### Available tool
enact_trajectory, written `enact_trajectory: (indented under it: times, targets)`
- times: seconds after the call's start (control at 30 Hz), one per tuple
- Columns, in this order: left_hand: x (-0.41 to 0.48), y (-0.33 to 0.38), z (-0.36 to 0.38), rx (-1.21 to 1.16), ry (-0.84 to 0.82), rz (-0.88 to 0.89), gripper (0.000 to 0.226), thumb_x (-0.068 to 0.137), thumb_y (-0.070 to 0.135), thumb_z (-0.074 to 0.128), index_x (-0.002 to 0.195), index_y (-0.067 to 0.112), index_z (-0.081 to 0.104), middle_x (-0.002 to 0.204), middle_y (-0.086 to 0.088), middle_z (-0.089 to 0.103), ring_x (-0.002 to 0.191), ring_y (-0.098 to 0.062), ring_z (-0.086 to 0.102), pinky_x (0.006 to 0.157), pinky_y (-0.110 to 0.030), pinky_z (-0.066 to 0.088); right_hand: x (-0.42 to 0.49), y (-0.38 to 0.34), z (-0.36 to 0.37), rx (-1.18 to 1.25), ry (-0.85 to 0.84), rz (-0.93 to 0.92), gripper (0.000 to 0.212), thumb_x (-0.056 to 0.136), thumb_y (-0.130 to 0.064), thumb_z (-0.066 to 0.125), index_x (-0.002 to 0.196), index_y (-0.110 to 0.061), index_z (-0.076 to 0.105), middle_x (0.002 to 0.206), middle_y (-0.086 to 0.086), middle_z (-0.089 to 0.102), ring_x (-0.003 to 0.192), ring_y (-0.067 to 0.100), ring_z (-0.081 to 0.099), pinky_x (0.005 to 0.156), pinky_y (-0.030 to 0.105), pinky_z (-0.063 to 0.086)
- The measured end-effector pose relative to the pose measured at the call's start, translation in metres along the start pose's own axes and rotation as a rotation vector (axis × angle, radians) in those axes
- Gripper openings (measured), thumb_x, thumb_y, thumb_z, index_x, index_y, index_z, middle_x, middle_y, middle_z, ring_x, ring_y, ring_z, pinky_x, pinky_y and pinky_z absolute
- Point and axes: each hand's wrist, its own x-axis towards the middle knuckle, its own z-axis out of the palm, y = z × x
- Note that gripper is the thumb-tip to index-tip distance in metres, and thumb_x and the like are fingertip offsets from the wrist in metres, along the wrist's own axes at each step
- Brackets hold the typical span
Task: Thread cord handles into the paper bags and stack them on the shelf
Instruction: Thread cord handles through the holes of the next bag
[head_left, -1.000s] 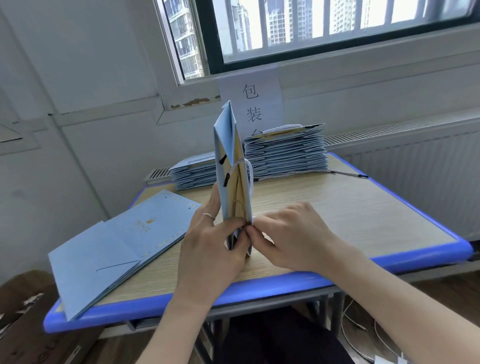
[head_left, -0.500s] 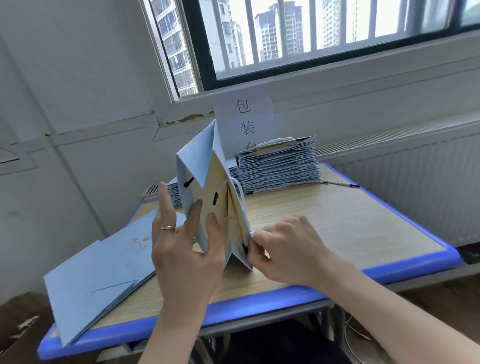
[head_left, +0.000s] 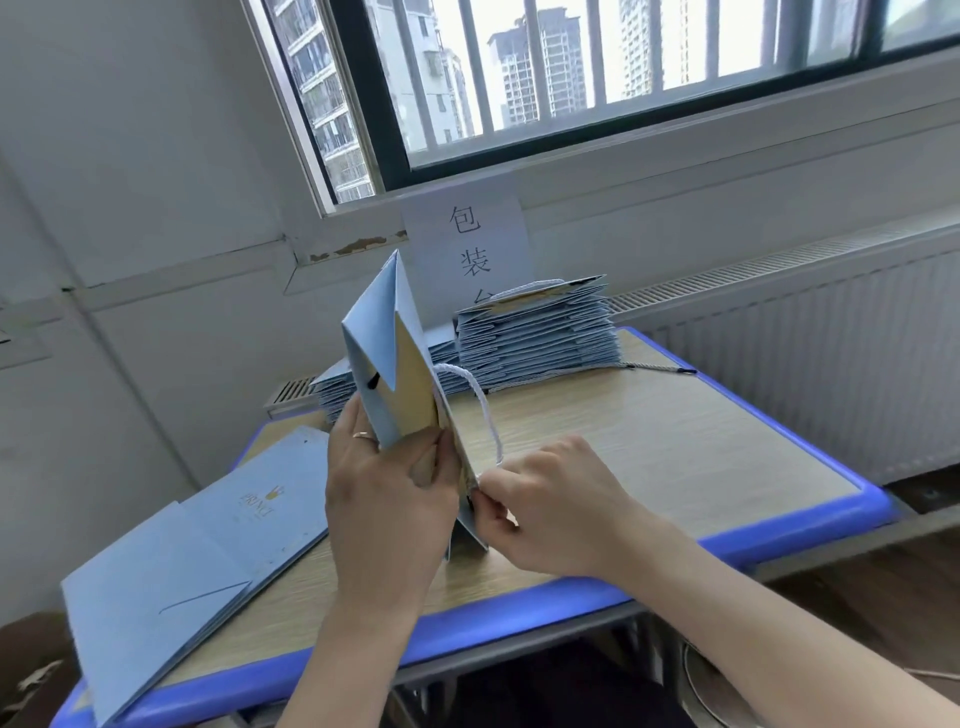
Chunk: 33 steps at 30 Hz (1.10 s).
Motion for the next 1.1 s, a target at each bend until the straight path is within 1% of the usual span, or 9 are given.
enact_trajectory:
  times: [0.07, 0.17, 0.27, 0.33, 0.47, 0.57, 0.7, 0.97, 1.1]
  targets:
    - [-0.001, 0.0, -0.002, 0.0, 0.028, 0.002, 0.013, 0.073, 0.009, 0.083, 0.072, 0.022, 0.078, 0.098, -0.013, 0.068, 0.108, -0.041, 0.058, 0.077, -0.031, 0.043, 0.0, 0.0, 0.0, -0.005, 0.003, 0.0, 0.034, 0.081, -0.024, 0.048, 0.048, -0.017, 0.043, 0.04, -0.003, 0.042, 0.038, 0.019, 0.025, 0.049, 0.023, 0.013]
    - [-0.001, 0.002, -0.006, -0.02, 0.092, 0.053, 0.009, 0.075, 0.009, 0.082, 0.072, 0.017, 0.078, 0.108, -0.009, 0.069, 0.116, -0.037, 0.057, 0.083, -0.035, 0.047, -0.001, 0.0, 0.0, -0.002, -0.01, -0.003, 0.036, 0.083, -0.025, 0.048, 0.048, -0.016, 0.045, 0.041, -0.003, 0.042, 0.038, 0.019, 0.025, 0.049, 0.022, 0.014]
    - [-0.005, -0.005, -0.004, 0.031, -0.026, -0.034, 0.013, 0.073, 0.012, 0.083, 0.066, 0.02, 0.077, 0.093, -0.015, 0.065, 0.114, -0.043, 0.056, 0.08, -0.036, 0.047, -0.001, 0.0, 0.0, 0.003, -0.033, -0.003, 0.039, 0.085, -0.026, 0.048, 0.048, -0.017, 0.044, 0.042, -0.004, 0.043, 0.036, 0.02, 0.032, 0.048, 0.022, 0.015]
    - [-0.006, -0.01, -0.004, 0.004, -0.097, -0.116, 0.012, 0.074, 0.021, 0.082, 0.064, 0.024, 0.076, 0.092, -0.015, 0.066, 0.112, -0.038, 0.055, 0.082, -0.036, 0.048, -0.001, 0.0, -0.001, 0.005, -0.049, 0.003, 0.04, 0.086, -0.026, 0.049, 0.048, -0.017, 0.044, 0.042, -0.004, 0.043, 0.036, 0.019, 0.032, 0.048, 0.022, 0.015]
    - [-0.006, -0.006, -0.012, -0.088, -0.116, -0.219, 0.017, 0.071, 0.029, 0.081, 0.061, 0.028, 0.067, 0.089, -0.001, 0.062, 0.089, -0.018, 0.056, 0.07, -0.014, 0.037, -0.001, 0.002, -0.001, 0.05, -0.091, 0.009, 0.04, 0.088, -0.027, 0.048, 0.05, -0.016, 0.045, 0.043, -0.003, 0.044, 0.037, 0.021, 0.037, 0.046, 0.024, 0.019]
    - [-0.01, -0.001, -0.019, -0.161, -0.215, -0.202, 0.016, 0.073, 0.024, 0.081, 0.069, 0.036, 0.072, 0.1, 0.004, 0.061, 0.088, -0.006, 0.057, 0.072, -0.003, 0.036, -0.001, 0.002, -0.005, 0.109, -0.149, 0.02, 0.037, 0.088, -0.029, 0.047, 0.053, -0.018, 0.046, 0.046, -0.004, 0.046, 0.04, 0.021, 0.041, 0.042, 0.028, 0.027]
    - [-0.01, 0.005, -0.025, -0.162, -0.338, -0.163, 0.032, 0.077, 0.025, 0.077, 0.069, 0.056, 0.07, 0.111, 0.011, 0.055, 0.099, -0.001, 0.057, 0.083, -0.016, 0.044, -0.001, 0.0, -0.01, 0.155, -0.204, 0.023, 0.03, 0.085, -0.034, 0.047, 0.058, -0.023, 0.048, 0.048, -0.009, 0.043, 0.042, 0.015, 0.042, 0.044, 0.027, 0.028]
    - [-0.01, 0.012, -0.024, -0.067, -0.33, -0.156, 0.032, 0.074, 0.017, 0.075, 0.075, 0.049, 0.07, 0.092, 0.019, 0.051, 0.104, -0.018, 0.053, 0.074, -0.019, 0.042, 0.0, 0.0, -0.009, 0.156, -0.213, 0.008, 0.03, 0.084, -0.034, 0.047, 0.058, -0.021, 0.054, 0.048, -0.007, 0.051, 0.042, 0.016, 0.046, 0.042, 0.028, 0.034]
    - [-0.008, 0.019, -0.03, 0.045, -0.434, -0.134, 0.021, 0.078, 0.018, 0.068, 0.068, 0.035, 0.077, 0.079, 0.022, 0.042, 0.116, -0.023, 0.043, 0.1, -0.042, 0.043, -0.001, 0.0, -0.009, 0.175, -0.217, 0.011, 0.03, 0.084, -0.035, 0.047, 0.059, -0.019, 0.056, 0.048, -0.006, 0.052, 0.043, 0.017, 0.048, 0.042, 0.031, 0.037]
